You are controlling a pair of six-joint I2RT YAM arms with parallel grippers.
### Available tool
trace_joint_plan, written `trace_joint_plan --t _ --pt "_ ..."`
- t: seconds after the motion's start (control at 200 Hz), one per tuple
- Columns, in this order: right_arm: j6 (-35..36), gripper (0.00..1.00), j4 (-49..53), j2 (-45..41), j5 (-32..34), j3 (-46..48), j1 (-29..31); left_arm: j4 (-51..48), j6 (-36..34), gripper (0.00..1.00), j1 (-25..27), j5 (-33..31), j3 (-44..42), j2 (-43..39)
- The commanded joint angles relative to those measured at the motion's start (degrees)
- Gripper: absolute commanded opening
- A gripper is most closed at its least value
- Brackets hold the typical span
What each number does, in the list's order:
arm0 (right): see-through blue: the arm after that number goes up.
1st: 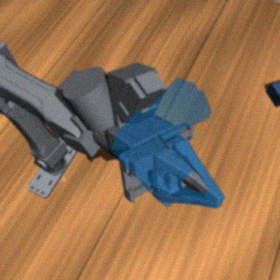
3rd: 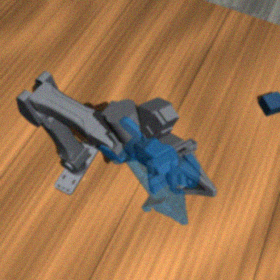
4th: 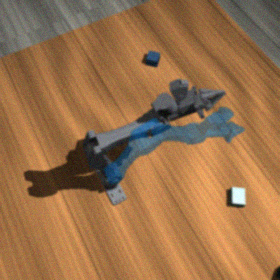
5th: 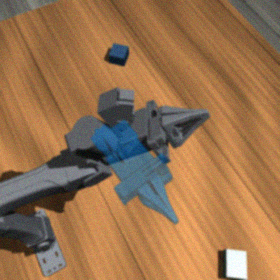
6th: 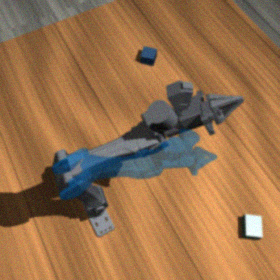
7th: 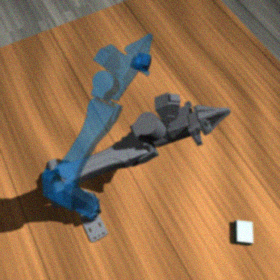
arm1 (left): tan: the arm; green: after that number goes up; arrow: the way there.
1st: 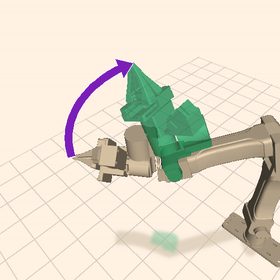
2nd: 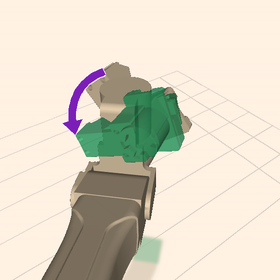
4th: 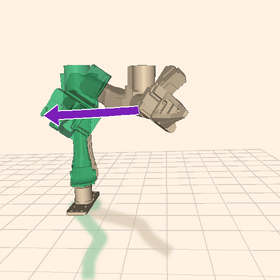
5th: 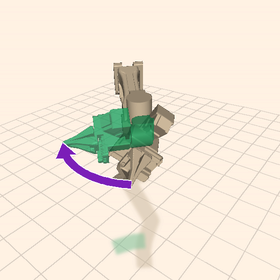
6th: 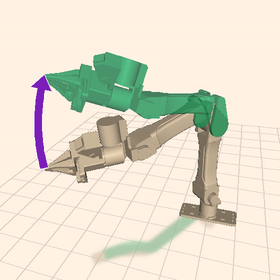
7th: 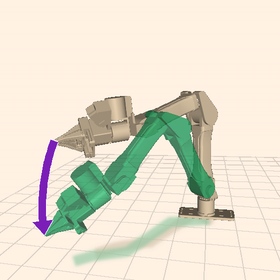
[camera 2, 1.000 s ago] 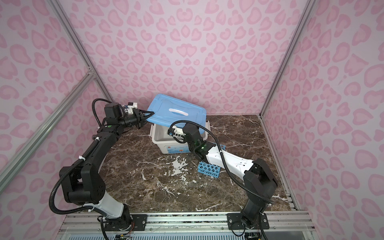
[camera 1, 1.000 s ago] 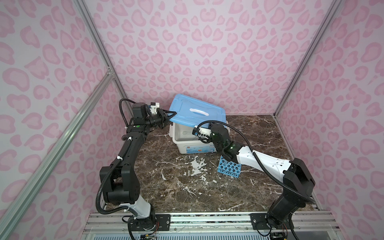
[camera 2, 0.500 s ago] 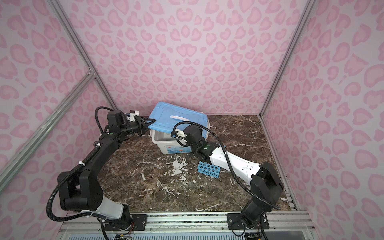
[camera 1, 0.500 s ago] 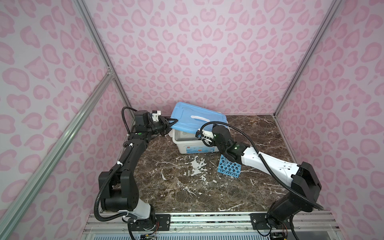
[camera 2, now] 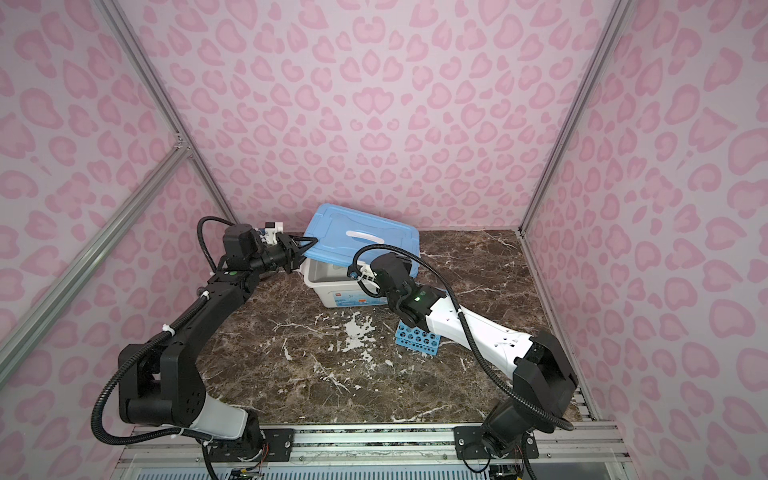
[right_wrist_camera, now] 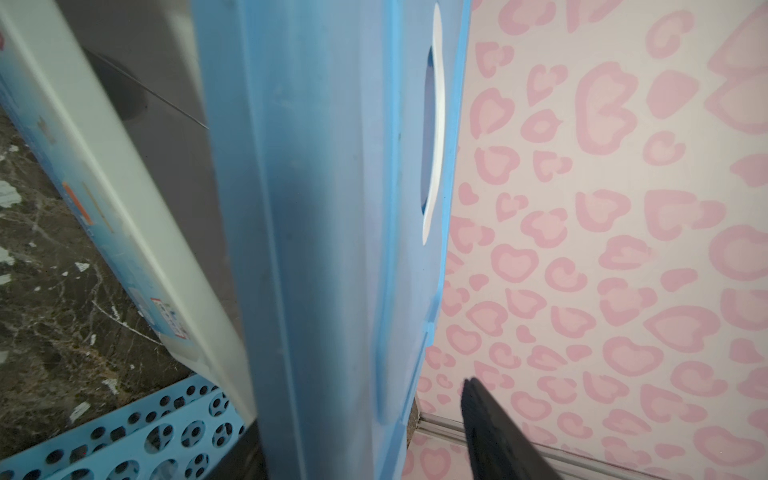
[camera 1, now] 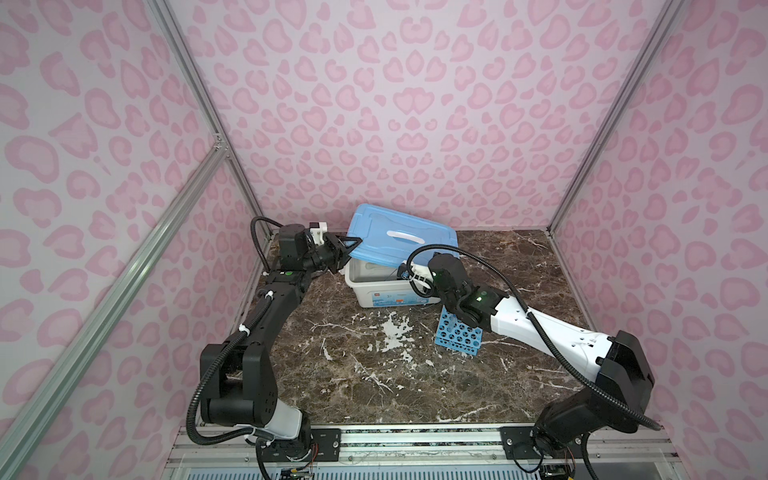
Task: Organize the chemistry lab equipment
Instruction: 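Press the lid's edge down onto the bin rim with the right gripper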
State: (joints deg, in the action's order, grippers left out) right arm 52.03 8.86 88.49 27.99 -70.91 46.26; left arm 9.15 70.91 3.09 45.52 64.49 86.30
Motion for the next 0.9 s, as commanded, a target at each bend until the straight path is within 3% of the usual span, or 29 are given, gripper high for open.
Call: trace_joint_plan --t 0.0,0.52,0.9 --pt "-2.1 0.69 0.0 -0.1 0.8 0.2 0.1 5.8 -0.2 0.08 0.0 -4.6 -1.3 -1.5" --pt "-8.6 0.7 2.9 -0.8 -0.6 0.1 0.2 8.2 0.5 0.07 0.6 -6.9 -3.3 -2.6" --pt "-25.1 0.71 9.3 -8.4 -8.3 0.6 0.1 11.5 3.3 0.07 1.4 -7.0 -5.3 -3.5"
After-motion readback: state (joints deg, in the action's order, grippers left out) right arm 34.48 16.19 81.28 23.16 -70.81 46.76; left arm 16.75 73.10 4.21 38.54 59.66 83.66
